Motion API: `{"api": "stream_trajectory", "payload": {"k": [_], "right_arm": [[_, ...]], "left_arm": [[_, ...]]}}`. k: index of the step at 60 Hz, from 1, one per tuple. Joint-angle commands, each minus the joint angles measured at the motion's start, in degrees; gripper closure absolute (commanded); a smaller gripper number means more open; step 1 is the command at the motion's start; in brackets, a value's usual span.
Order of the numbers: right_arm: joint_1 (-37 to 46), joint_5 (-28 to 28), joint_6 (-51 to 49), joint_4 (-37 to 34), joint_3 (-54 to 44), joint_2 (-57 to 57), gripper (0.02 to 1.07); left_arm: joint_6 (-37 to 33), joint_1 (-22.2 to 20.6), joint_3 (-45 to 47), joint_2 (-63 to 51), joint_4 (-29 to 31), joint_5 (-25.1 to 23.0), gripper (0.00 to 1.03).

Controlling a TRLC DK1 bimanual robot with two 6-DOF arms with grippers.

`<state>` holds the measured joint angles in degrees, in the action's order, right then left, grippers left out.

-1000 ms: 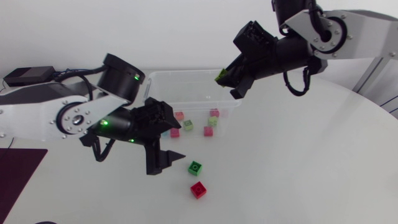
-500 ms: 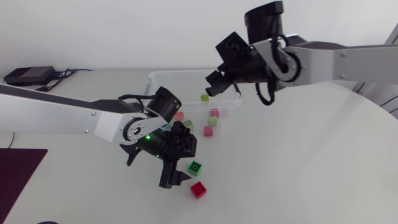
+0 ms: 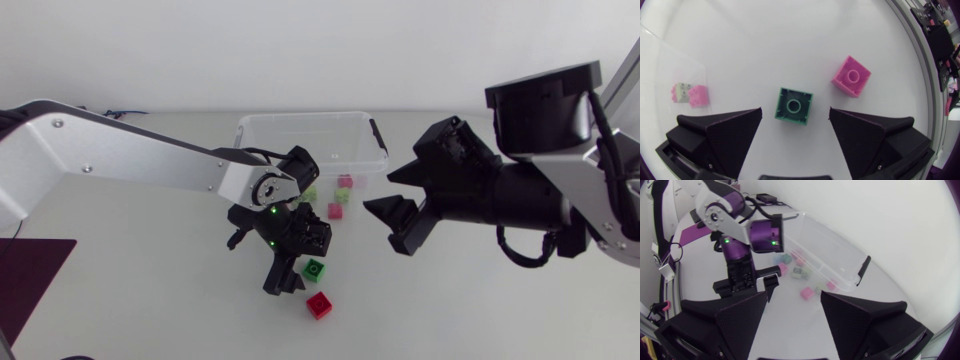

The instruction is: Pick up the duplo bricks and place them in the container

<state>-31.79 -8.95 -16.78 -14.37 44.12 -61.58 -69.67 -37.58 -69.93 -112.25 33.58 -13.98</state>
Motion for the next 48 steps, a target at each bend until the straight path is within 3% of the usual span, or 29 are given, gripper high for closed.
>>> {"api": "stream_trajectory", "payload": {"k": [1,12,22,23,26,36,48], "right_arm": [[-2.22,-0.1,2.01,-1.54,-2.11,1.55,0.28],[-3.19,0.43,2.27,-1.45,-5.53,2.17,0.29],[-5.04,0.69,3.06,-3.3,-9.05,4.8,0.29],[-5.39,0.69,3.15,-3.47,-9.23,4.89,0.29],[-6.44,0.86,4.03,-4.53,-10.02,5.77,0.29],[-7.94,0.78,6.84,-6.46,-11.69,8.06,0.29],[-13.21,0.78,9.3,-11.38,-6.85,-1.17,0.29]], "left_arm": [[-2.93,0.14,-2.75,-3.07,3.42,0.44,0.16],[-2.49,-1.18,-3.9,-3.95,3.51,0.71,0.29],[-2.23,-1.62,-4.86,-4.12,3.42,0.62,0.56],[-2.23,-1.62,-4.95,-4.12,3.42,0.62,0.66],[-2.14,-1.62,-4.78,-4.12,3.42,0.71,0.76],[-1.35,-1.18,-3.72,-2.89,3.51,0.79,0.78],[0.06,2.43,1.02,6.87,5.88,0.71,0.79]]}}
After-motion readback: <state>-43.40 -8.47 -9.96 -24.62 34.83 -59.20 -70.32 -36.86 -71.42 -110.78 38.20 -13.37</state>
